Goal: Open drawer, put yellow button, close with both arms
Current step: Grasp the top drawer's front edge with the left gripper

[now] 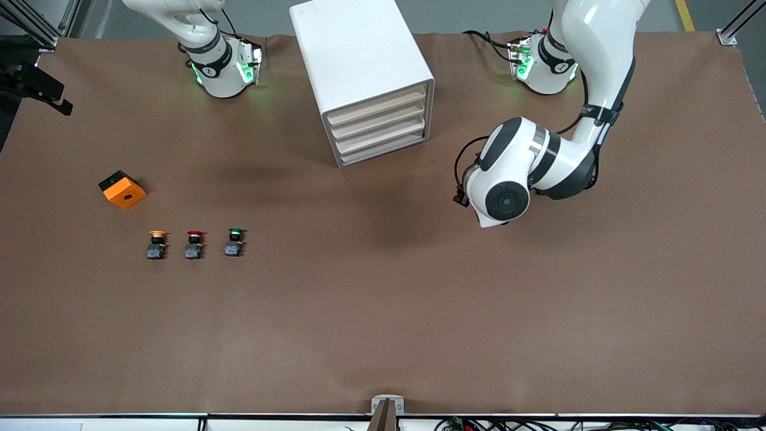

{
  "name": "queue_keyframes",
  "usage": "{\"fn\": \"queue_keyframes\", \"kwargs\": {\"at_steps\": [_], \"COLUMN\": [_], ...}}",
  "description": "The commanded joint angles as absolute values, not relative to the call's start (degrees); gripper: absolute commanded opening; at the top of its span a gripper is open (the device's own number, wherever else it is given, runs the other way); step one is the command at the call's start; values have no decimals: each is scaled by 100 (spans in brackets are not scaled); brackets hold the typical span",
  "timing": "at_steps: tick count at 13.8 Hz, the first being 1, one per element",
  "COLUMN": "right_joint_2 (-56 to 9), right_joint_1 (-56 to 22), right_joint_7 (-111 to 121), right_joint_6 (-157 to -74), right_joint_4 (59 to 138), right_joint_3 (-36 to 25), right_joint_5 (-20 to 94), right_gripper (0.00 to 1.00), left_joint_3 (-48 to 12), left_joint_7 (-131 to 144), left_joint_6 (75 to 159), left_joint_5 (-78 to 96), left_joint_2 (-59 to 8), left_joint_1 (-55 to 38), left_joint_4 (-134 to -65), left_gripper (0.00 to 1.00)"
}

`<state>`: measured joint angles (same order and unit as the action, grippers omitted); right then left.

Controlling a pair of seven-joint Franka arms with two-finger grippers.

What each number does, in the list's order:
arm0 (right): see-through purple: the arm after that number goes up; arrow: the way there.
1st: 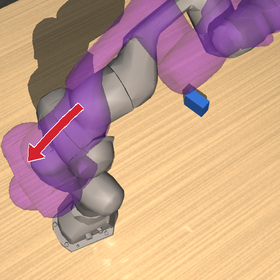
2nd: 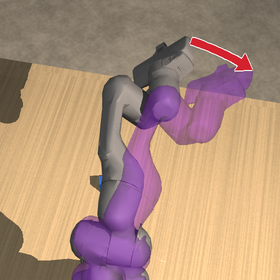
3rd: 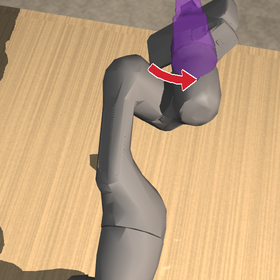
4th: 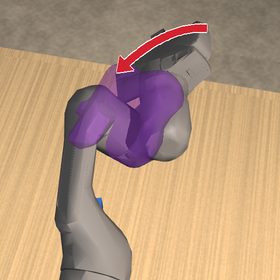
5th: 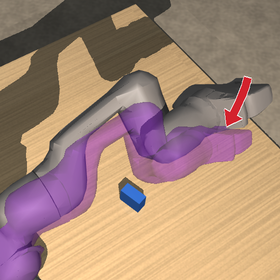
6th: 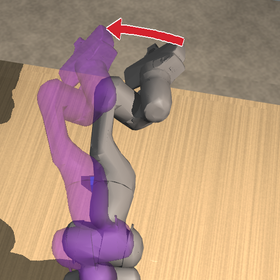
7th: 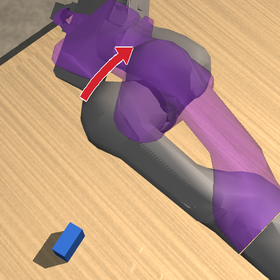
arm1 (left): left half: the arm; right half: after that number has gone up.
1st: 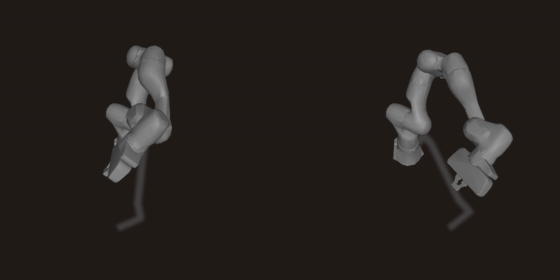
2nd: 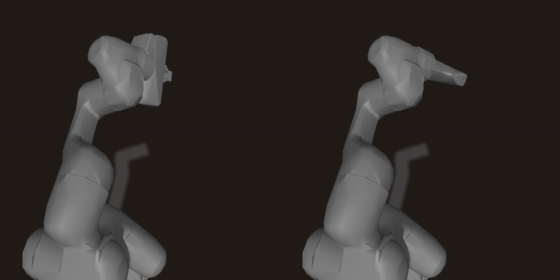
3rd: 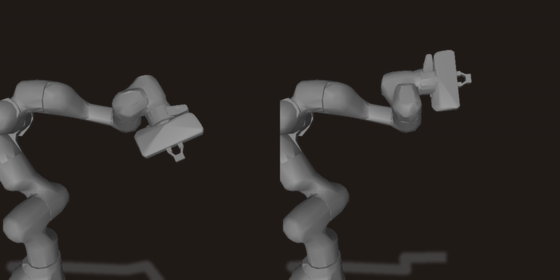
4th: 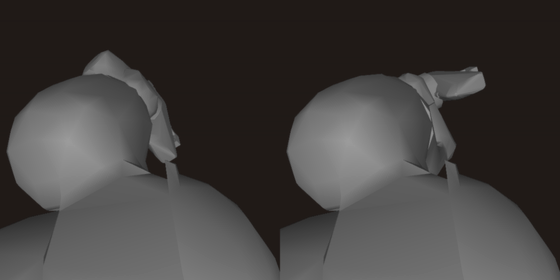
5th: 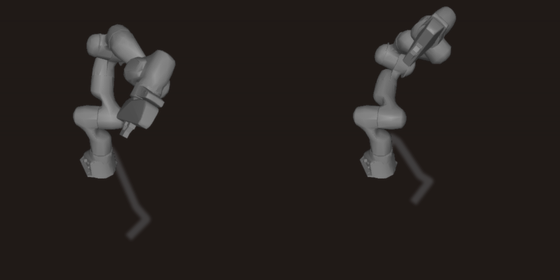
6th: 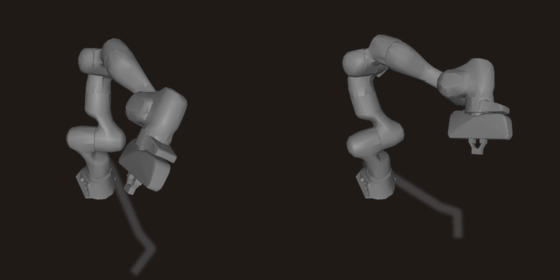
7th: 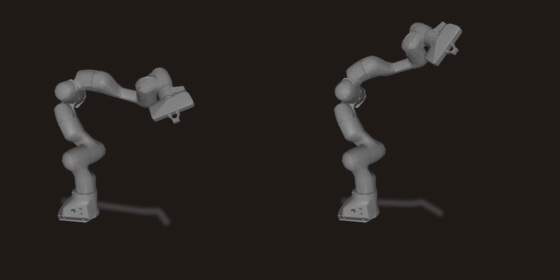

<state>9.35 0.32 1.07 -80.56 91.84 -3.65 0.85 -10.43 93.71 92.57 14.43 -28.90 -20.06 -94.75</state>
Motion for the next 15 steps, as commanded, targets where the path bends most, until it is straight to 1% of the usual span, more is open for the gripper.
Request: {"fn": "queue_keyframes", "kwargs": {"at_steps": [1,3,5,8,10,13,15], "right_joint_2": [1098,1099,1099,1099,1099,1107,1107], "right_joint_1": [88,88,88,88,97,97,97], "right_joint_7": [18,18,18,26,26,53,53], "right_joint_6": [-8147,-8174,-8200,-8218,-8218,-8244,-8244], "right_joint_4": [9325,9325,9325,9325,9334,9343,9343], "right_joint_3": [-316,-316,-316,-316,-316,-325,-325], "right_joint_5": [62,70,70,70,70,70,70], "right_gripper": [100,100,100,100,100,100,100], "left_joint_3": [-1037,-1037,-1046,-1046,-1046,-1037,-1037], "left_joint_7": [10289,10903,11547,12152,12619,13077,13131], "left_joint_6": [9176,9132,9114,9114,9114,9088,8870], "left_joint_5": [1863,2247,2968,3348,3505,4366,4543], "left_joint_2": [-3093,-3181,-3444,-3629,-3752,-3999,-4008], "left_joint_1": [-2030,-2214,-2250,-2592,-2637,-2602,-2584], "left_joint_4": [-9325,-9343,-9334,-9325,-9203,-9053,-8939], "left_gripper": [100,100,100,100,100,98,98]}}
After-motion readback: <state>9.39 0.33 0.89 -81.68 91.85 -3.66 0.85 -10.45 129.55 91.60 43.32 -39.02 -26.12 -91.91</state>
